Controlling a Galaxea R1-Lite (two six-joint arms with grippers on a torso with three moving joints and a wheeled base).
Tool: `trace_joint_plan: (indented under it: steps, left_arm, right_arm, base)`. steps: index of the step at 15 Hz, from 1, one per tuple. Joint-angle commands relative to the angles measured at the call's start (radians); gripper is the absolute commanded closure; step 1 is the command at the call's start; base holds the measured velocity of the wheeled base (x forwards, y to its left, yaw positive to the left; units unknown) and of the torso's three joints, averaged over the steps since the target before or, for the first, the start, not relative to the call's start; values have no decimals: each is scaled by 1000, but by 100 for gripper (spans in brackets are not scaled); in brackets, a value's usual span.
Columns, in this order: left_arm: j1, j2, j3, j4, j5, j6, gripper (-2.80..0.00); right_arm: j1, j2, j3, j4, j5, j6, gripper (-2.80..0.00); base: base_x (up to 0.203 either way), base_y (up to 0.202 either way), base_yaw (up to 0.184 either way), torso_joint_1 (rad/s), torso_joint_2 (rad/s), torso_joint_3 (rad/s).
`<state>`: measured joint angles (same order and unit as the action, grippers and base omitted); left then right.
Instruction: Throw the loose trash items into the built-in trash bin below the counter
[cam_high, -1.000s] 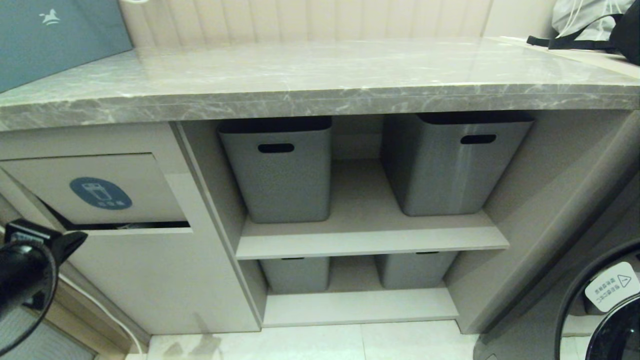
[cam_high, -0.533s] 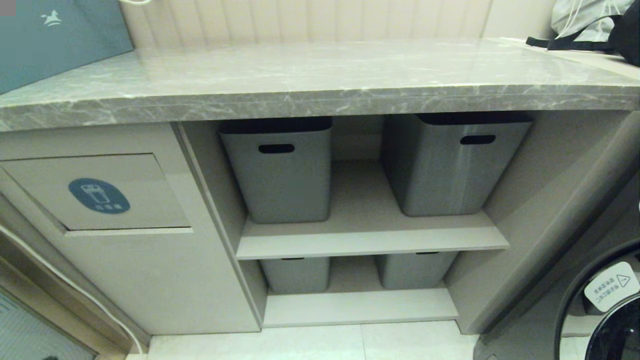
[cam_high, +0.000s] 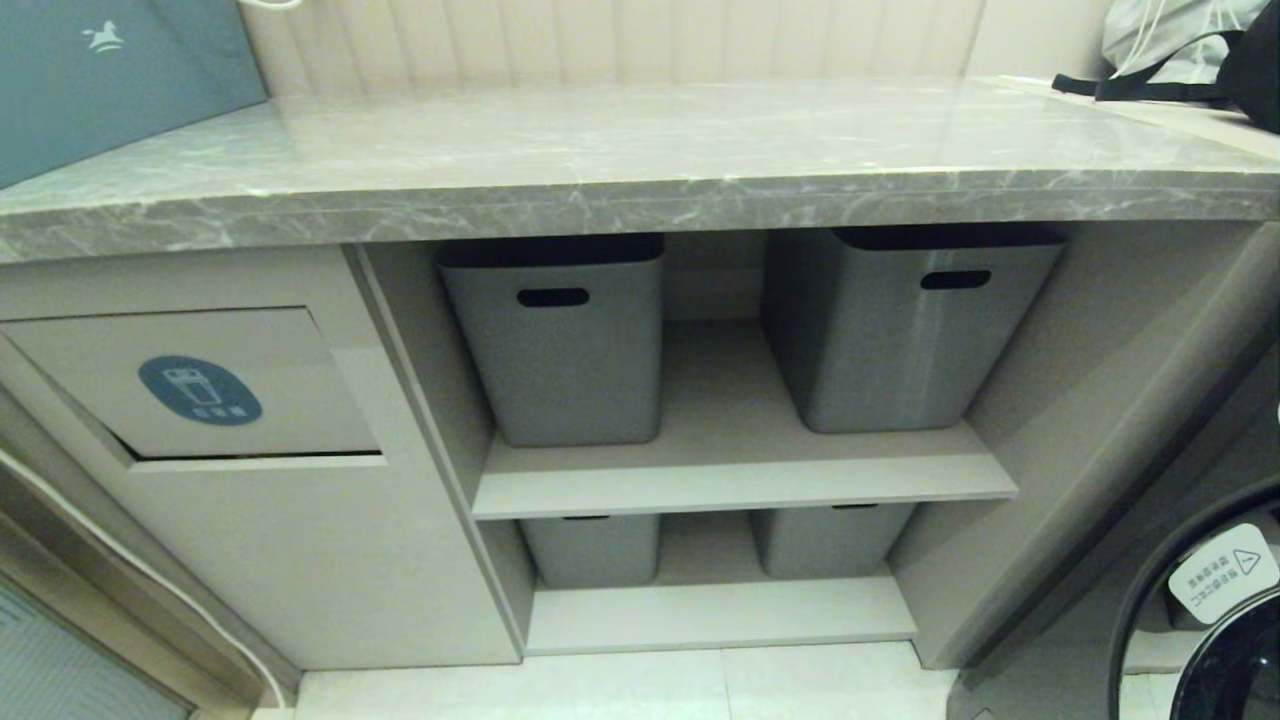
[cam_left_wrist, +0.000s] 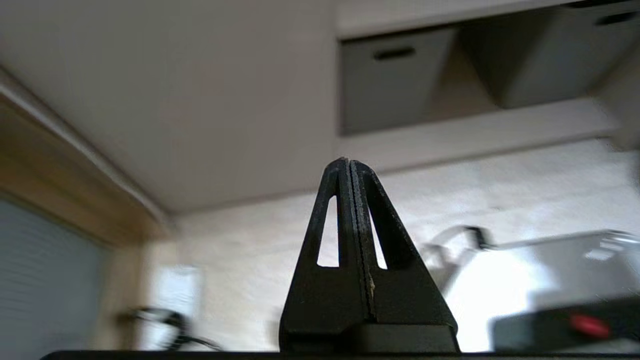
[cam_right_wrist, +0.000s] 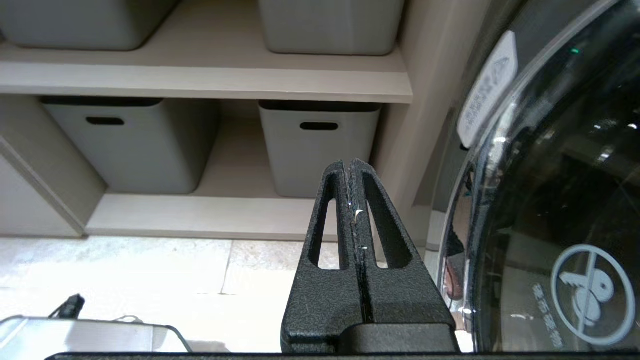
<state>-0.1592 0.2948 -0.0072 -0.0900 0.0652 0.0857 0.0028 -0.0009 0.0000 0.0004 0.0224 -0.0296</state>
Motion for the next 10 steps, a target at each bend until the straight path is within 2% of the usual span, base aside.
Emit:
trace_joint_plan:
  steps: [1, 4, 5, 7, 10]
  left_arm:
    - [-13, -10, -2, -8, 87, 74, 0]
    - [4, -8, -70, 217, 105, 74, 0]
    - [19, 16, -76, 231, 105, 71, 0]
    - [100, 35, -77, 222, 103, 68, 0]
    - [173, -36, -77, 222, 100, 69, 0]
  right_arm:
    - [0, -1, 0, 1, -2, 2, 0]
    - [0, -1, 0, -2, -1, -4, 0]
    - [0, -1, 0, -2, 1, -14, 0]
    - [0, -1, 0, -2, 2, -23, 0]
    - [0, -1, 0, -2, 2, -23, 0]
  base:
    - [0, 0, 0, 0, 0, 0]
    - [0, 0, 0, 0, 0, 0]
    - [0, 0, 0, 0, 0, 0]
    - [0, 0, 0, 0, 0, 0]
    - [0, 0, 0, 0, 0, 0]
